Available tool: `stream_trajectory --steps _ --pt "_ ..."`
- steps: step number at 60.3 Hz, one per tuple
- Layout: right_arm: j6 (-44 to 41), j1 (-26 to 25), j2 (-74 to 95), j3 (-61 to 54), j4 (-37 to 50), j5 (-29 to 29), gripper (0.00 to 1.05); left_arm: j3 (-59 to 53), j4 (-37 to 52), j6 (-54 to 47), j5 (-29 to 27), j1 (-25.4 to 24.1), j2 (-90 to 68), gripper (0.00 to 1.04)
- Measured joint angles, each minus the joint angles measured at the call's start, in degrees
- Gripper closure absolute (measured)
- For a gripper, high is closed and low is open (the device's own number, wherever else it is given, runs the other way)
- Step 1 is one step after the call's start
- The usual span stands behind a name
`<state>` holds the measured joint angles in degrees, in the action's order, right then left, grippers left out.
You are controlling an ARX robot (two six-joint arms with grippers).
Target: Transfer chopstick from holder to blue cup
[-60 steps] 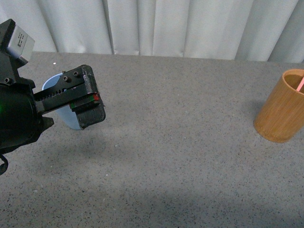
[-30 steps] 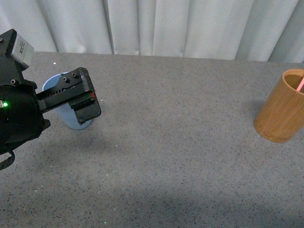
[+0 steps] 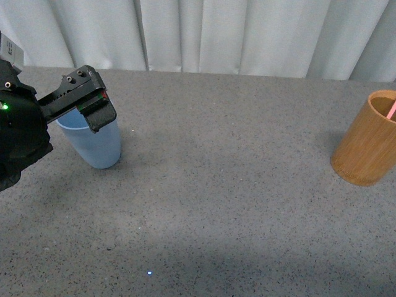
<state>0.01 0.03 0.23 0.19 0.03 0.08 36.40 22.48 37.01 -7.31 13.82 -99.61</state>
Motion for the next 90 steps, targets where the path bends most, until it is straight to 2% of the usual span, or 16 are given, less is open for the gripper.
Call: stream_trajectory --steps 35,90 --pt "0.0 0.0 0.0 0.0 0.0 0.0 0.10 3.0 -0.7 1.1 -1.7 -3.5 -3.6 0.07" --pt "0.0 0.0 0.0 0.0 0.0 0.0 0.10 4.0 -0.8 1.7 -2.8 -5.1 -6.0 0.07"
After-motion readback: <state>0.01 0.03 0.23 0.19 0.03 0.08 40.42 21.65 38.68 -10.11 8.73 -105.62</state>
